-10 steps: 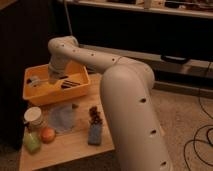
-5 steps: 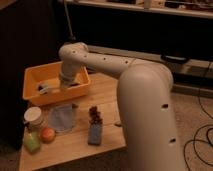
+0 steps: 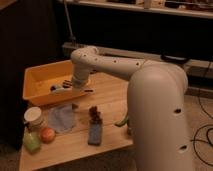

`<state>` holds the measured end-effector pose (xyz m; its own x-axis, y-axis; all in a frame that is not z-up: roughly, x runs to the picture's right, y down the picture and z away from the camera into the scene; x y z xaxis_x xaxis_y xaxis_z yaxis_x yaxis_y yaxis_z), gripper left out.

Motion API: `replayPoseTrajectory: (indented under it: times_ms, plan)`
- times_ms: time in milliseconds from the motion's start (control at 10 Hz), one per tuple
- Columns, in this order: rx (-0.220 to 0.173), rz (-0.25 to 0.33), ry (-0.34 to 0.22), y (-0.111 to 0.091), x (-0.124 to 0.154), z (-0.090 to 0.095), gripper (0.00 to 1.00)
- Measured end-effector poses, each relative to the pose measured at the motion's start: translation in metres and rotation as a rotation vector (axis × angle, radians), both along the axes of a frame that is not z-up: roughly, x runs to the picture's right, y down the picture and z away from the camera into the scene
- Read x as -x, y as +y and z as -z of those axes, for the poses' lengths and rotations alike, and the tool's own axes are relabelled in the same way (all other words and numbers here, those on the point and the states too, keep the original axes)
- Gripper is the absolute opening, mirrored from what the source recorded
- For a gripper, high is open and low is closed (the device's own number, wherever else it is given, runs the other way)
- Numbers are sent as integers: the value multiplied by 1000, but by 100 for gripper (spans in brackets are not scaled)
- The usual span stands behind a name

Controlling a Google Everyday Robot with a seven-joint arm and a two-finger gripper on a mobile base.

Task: Wipe tray with brush

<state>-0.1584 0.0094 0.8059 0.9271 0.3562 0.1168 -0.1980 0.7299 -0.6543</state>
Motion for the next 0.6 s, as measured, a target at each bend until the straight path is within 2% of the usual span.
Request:
replayPoseTrajectory:
  times_ms: [300,600]
  plan:
    - [5,-62,89,-6,-36,-15,0]
    - [-8,-105,160,-31,-63,-32,0]
